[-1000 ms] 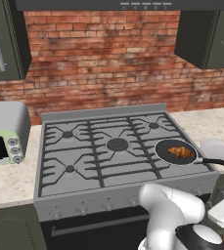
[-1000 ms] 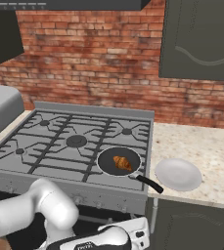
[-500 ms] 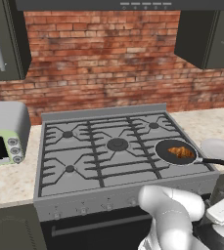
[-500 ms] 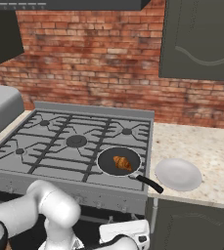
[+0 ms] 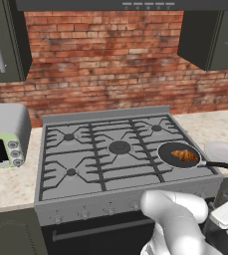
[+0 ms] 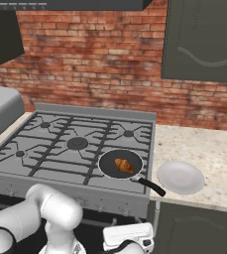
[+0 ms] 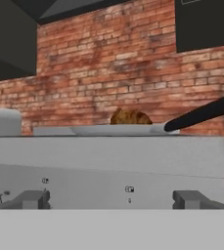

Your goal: Pick the croissant and place it on the pan. Then turn on the stove to warm the croissant.

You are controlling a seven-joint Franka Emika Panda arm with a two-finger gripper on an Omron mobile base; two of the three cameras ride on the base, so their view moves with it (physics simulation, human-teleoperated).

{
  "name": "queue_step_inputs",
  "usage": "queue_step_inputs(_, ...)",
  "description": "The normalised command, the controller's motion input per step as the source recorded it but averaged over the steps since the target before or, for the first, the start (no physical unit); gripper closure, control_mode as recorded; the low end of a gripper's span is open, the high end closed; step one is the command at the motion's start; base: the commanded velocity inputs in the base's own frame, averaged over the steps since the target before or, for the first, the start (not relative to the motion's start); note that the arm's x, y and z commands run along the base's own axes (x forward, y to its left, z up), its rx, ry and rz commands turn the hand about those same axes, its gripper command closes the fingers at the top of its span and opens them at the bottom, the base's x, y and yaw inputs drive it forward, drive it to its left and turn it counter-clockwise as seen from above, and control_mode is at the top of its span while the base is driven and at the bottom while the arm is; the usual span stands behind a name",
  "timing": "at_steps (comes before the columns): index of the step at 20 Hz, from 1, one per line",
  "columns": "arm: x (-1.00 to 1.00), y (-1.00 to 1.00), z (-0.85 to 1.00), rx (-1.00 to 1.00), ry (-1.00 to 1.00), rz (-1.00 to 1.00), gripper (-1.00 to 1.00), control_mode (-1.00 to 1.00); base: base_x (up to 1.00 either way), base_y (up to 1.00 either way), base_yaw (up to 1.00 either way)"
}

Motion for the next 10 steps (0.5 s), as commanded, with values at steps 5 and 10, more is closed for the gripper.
queue_step_inputs(5, 0.17, 0.03, 0.00, 0.00, 0.00, -0.05, -1.00, -1.00, 0.00, 0.00, 0.00)
queue_step_inputs(10, 0.16, 0.04, -0.02, 0.00, 0.00, -0.05, -1.00, -1.00, 0.00, 0.00, 0.00)
